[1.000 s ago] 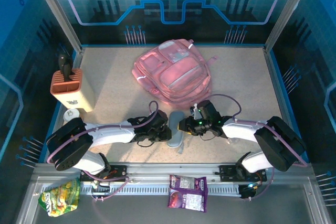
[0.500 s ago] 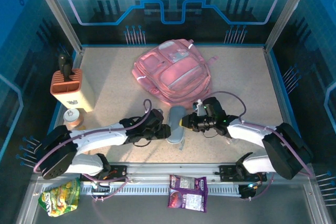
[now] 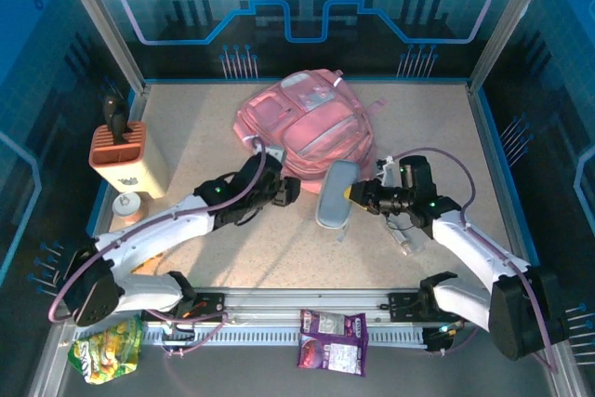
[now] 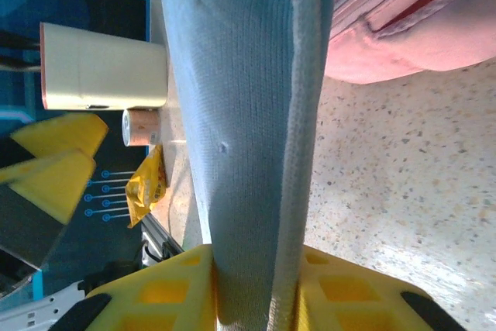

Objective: Pack books, pencil case, and school supplies into a backpack

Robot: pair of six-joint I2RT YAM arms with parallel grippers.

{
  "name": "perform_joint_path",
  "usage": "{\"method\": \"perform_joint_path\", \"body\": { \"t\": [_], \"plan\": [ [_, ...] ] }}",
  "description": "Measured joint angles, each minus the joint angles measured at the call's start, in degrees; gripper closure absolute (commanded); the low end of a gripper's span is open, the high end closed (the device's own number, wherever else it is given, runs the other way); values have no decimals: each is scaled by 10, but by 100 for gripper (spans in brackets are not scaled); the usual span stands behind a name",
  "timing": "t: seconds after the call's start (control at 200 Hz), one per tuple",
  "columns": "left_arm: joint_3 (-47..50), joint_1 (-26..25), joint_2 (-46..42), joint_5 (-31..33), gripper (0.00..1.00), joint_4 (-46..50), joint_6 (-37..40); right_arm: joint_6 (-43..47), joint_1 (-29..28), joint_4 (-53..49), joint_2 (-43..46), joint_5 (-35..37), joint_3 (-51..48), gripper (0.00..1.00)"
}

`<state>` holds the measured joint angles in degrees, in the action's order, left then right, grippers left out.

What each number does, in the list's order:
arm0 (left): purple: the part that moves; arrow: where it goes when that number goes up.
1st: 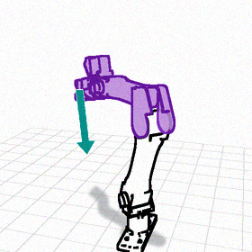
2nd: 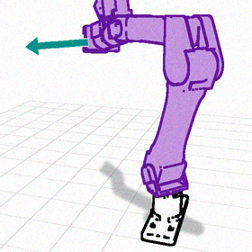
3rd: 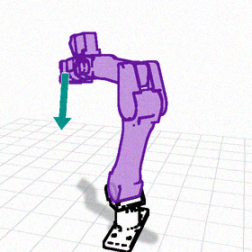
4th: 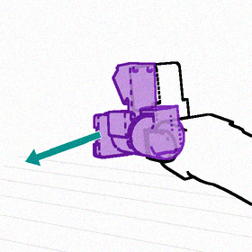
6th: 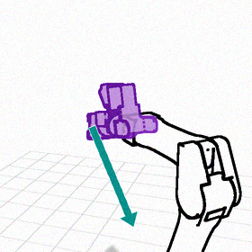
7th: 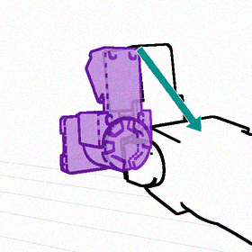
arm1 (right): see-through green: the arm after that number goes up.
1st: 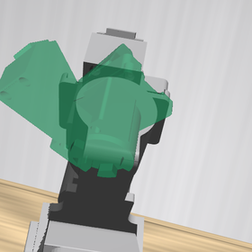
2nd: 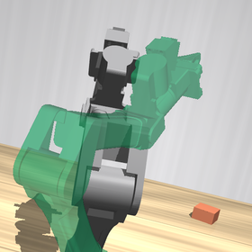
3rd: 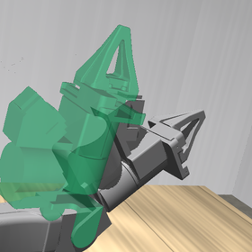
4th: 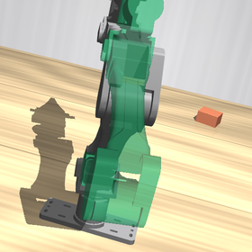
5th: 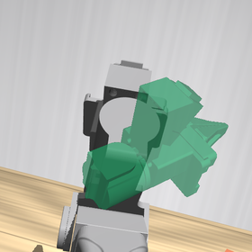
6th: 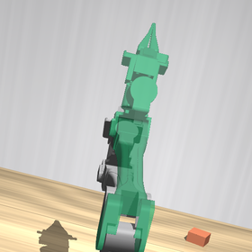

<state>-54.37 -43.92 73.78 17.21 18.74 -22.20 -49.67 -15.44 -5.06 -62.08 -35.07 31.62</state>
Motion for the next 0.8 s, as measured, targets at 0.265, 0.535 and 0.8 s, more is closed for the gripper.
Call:
{"method": "perform_joint_path", "body": {
  "t": [0.265,0.535,0.8],
  "plan": [
    [-151,11,189,11,26,-9,169,16,64,-33,2,-32,-3,73],
    [-277,22,318,12,21,5,261,17,81,-28,-4,-37,-9,73],
    [-349,42,391,4,20,14,297,17,104,-13,-14,-35,-9,73]
  ]
}}
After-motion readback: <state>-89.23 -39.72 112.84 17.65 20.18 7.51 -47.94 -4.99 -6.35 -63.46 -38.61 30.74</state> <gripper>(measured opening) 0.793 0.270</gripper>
